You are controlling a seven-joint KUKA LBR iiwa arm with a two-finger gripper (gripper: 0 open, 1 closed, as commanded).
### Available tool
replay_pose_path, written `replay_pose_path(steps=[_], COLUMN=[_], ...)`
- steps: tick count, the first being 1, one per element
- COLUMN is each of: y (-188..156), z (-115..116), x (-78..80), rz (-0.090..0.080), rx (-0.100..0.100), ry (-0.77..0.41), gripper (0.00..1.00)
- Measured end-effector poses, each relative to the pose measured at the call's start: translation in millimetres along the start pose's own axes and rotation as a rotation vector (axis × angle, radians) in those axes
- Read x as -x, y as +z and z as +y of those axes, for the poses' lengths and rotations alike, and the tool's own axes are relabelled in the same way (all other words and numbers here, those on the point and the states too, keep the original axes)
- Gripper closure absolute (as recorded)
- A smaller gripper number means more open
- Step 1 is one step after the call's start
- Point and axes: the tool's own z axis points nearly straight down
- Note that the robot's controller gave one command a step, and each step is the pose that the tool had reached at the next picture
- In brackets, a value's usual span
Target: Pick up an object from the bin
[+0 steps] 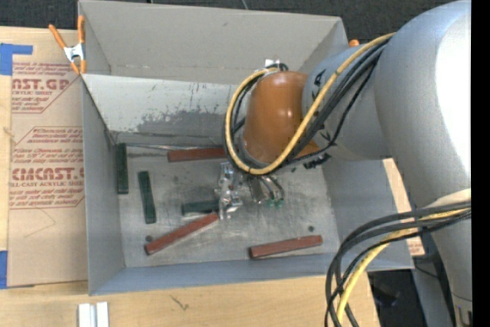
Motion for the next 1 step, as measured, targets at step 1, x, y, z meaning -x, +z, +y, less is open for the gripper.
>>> replay_pose_path(steps=[1], y=[-187.3], z=[-32.4], x=[-1.8], rz=[0.017], rx=[0.004], ry=[-0.215], gripper=[1.00])
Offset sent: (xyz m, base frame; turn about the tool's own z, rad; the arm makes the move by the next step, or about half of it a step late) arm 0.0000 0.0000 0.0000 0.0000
